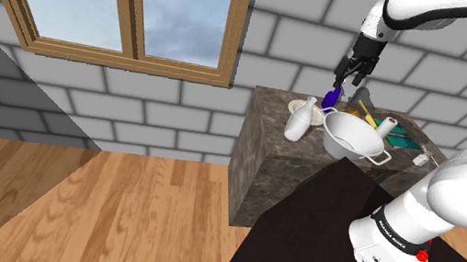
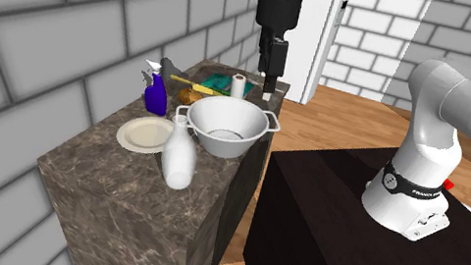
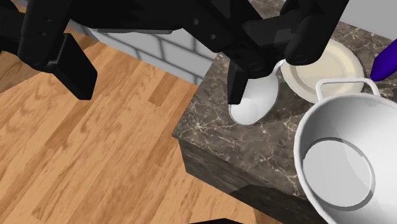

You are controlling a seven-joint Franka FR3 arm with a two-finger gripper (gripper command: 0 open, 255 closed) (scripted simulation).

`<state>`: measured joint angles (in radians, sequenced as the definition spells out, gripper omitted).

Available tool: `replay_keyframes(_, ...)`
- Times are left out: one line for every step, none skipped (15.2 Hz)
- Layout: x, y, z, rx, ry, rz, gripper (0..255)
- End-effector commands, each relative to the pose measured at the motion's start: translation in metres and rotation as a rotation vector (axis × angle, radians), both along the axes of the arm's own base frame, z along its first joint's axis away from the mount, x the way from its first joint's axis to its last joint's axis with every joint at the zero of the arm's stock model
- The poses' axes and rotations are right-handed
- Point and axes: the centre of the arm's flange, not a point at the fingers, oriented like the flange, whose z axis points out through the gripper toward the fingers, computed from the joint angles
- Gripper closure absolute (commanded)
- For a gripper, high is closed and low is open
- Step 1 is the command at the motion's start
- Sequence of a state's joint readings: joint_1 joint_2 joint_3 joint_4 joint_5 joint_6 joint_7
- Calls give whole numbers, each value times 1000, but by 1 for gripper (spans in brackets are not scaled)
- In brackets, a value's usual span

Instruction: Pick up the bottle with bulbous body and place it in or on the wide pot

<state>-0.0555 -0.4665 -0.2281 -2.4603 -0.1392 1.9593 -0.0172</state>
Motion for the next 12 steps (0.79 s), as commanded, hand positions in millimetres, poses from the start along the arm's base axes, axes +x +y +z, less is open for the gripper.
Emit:
replay_keyframes(15,-16,-19,2,-5,-5,0)
replay_keyframes(21,-24,-27,3,-6,-7,0)
replay_keyframes(27,-32,-36,5,-7,-10,0)
replay_keyframes(34,-40,-44,7,-9,-12,0)
replay_keyframes(40,-48,-53,8,-10,-15,0)
replay_keyframes(46,-57,-61,10,-11,-17,0)
replay_keyframes(52,-65,-69,12,-12,-19,0)
replay_keyframes(59,-73,-78,13,-14,-22,0)
replay_keyframes(65,-81,-86,15,-15,-24,0)
replay_keyframes(71,-89,-95,17,-16,-27,0)
replay_keyframes(77,-97,-103,18,-18,-29,0)
replay_keyframes(83,-105,-112,20,-19,-32,0)
